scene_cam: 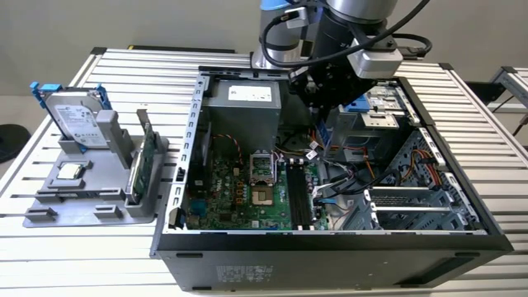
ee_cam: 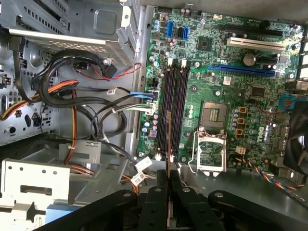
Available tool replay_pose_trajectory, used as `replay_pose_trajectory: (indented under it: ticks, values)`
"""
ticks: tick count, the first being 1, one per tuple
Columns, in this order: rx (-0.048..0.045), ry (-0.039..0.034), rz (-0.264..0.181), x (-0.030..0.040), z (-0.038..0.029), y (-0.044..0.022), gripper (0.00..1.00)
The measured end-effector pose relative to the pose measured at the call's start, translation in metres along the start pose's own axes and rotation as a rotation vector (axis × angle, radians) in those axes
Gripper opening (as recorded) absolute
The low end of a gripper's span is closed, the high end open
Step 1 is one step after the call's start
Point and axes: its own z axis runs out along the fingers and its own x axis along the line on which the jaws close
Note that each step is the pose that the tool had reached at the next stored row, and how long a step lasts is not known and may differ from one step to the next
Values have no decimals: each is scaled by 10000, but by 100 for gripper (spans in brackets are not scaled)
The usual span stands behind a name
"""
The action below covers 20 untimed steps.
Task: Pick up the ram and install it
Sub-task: 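Insert the ram into the slot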
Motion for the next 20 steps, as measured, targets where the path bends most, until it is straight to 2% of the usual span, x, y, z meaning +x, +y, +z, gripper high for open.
replay_pose_trajectory:
  ticks: [20]
  values:
    - [-20,-1,45,3,93,3,0]
